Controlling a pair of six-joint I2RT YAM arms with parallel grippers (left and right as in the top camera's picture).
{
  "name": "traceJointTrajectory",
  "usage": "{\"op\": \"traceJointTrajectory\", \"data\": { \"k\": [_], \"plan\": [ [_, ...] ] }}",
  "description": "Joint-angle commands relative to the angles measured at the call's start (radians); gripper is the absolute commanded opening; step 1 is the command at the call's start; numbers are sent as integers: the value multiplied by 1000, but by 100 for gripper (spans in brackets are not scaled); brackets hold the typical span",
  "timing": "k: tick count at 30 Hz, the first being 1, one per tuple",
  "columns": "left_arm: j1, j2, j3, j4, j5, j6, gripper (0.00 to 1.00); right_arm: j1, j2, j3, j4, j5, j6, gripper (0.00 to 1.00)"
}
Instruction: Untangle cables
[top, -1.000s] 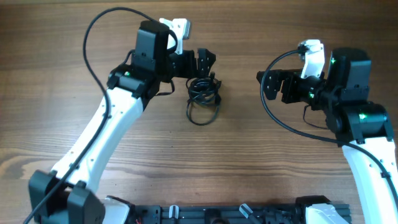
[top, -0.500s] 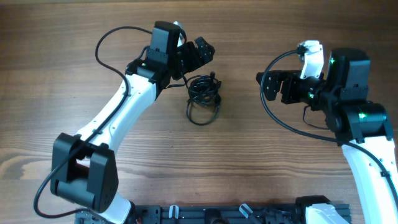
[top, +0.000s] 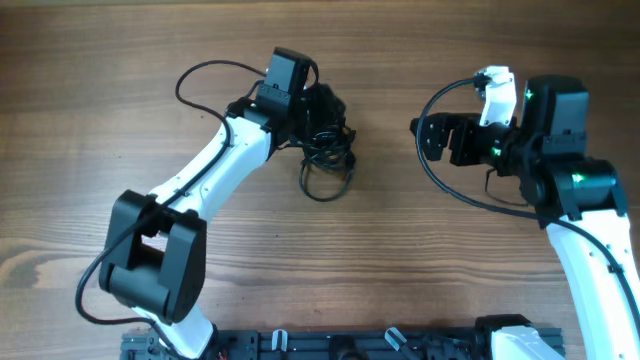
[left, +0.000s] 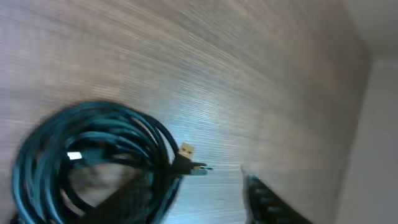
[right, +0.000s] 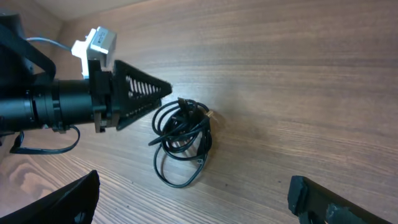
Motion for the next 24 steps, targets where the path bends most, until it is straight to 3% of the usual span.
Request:
{"op": "traceJointTrajectory", "data": {
  "k": [1,5,8,11,13,15,19,24],
  "plan": [
    [-12,10,19,0,-15,323,46,-2,27,21,-2,2,12,100],
    [-45,50,19,12,-18,478,53,-2,54,21,-2,-2,38,100],
    [-51,117,18,47,-27,477,56,-2,54,21,-2,-1,37,100],
    [-53,156,19,96,-27,472,41,-2,54,21,-1,-1,38,100],
    [-52,151,19,132,-27,467,21,-2,54,21,2,-1,37,100],
    [-47,132,20,151,-27,413,4,-2,54,21,5,0,37,100],
    [-27,18,20,134,-27,304,4,-2,54,21,9,-1,61,100],
    [30,-161,20,26,-26,68,4,-1,54,21,29,-66,135,100]
  ]
}}
